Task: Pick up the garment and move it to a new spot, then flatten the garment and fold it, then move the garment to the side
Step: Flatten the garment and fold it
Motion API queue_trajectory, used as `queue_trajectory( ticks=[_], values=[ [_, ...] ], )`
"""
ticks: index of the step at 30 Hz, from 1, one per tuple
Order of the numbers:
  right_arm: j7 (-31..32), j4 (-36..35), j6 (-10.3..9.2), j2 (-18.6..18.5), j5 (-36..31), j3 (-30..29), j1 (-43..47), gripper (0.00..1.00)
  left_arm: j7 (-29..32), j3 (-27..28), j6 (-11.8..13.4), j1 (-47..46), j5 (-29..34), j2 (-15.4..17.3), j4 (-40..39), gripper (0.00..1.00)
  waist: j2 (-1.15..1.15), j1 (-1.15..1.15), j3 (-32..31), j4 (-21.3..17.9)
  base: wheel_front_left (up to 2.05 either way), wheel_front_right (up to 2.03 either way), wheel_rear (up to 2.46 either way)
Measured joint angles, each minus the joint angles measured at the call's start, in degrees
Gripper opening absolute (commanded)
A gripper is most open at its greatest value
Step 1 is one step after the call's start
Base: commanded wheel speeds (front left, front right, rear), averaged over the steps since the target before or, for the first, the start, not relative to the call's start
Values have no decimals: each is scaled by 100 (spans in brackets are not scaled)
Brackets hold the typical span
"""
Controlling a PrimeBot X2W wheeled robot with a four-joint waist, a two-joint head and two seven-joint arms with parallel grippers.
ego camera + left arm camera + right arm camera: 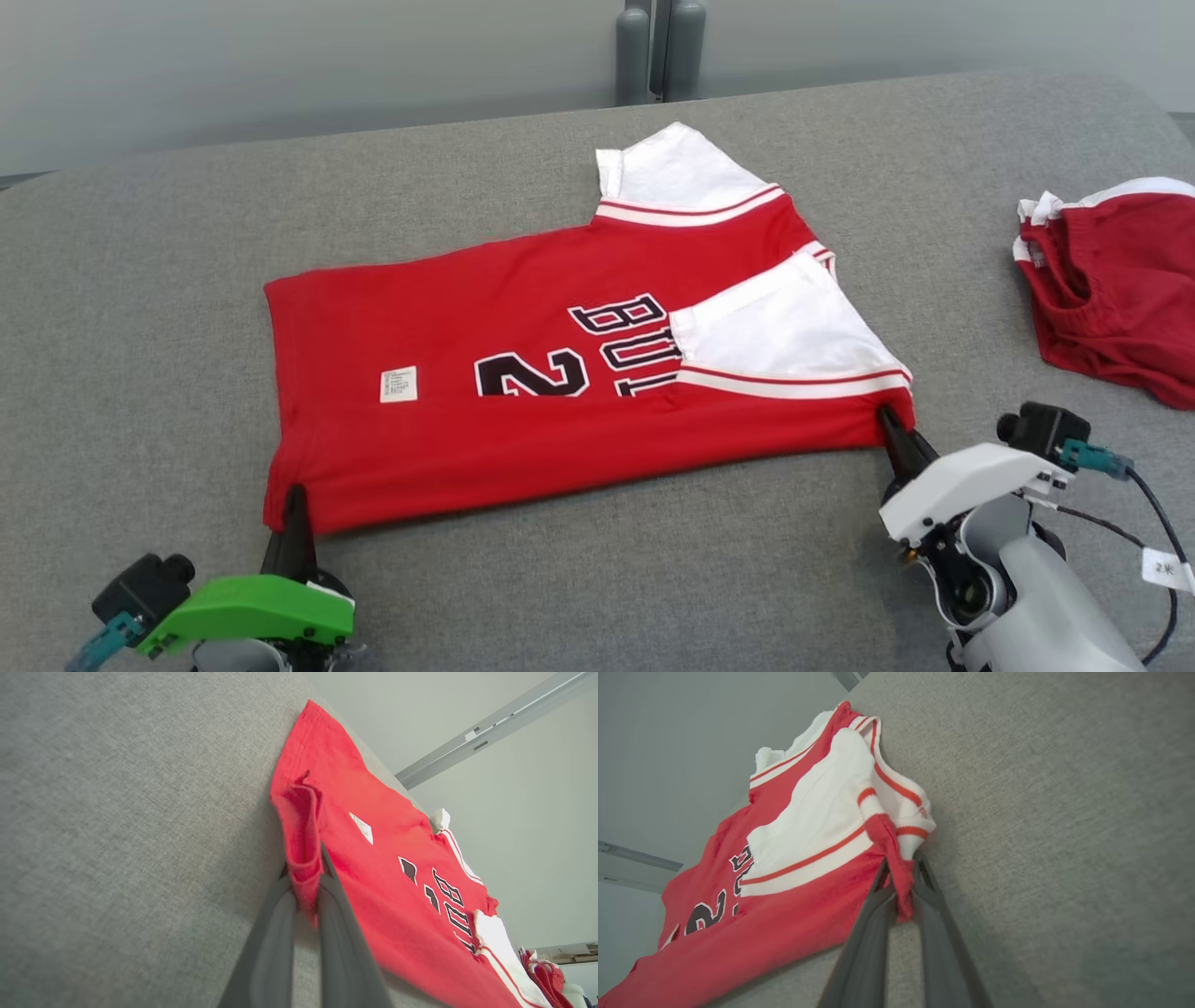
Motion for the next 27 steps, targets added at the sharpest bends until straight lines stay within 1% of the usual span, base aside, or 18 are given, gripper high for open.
queue_trajectory(
  ticks=[4,8,13,18,19,20,21,22,23,24,27],
  values=[
    [81,-485,1,-96,41,-152,541,0,-1,-78,12,419,0,-60,-286,0,0,0,-53,3,0,0,0],
    [197,-870,1,-122,-21,-346,1066,0,-22,-120,76,799,-25,-153,-482,0,0,0,-123,-5,0,0,0],
    [383,-1212,2,-20,-132,-644,1526,0,-56,-142,165,1099,-88,-221,-532,0,0,0,-226,-10,0,0,0],
    [521,-1344,2,86,-288,-855,1686,0,-82,-175,233,1201,-96,-265,-404,0,0,0,-331,-27,0,0,0],
    [533,-1341,2,101,-318,-882,1693,0,-98,-183,240,1201,-96,-269,-358,15,0,0,-351,-31,0,0,0],
    [533,-1337,2,114,-358,-909,1696,0,-99,-191,241,1202,-94,-275,-321,44,0,0,-371,-34,0,0,0],
    [533,-1333,2,126,-387,-934,1696,17,-104,-201,241,1202,-94,-279,-292,94,0,0,-390,-37,0,0,0],
    [534,-1326,2,135,-406,-953,1696,49,-108,-212,248,1201,-89,-281,-268,100,0,0,-407,-40,0,0,0],
    [533,-1323,1,135,-433,-965,1699,96,-123,-214,250,1201,-79,-282,-241,100,0,0,-423,-42,0,0,0],
    [531,-1323,-1,130,-461,-985,1709,100,-130,-209,256,1201,-76,-278,-211,100,0,0,-438,-43,0,0,0],
    [506,-1334,-4,134,-533,-1032,1774,100,-171,-230,259,1202,10,-234,-189,100,0,0,-471,-49,0,0,0]
  ],
)
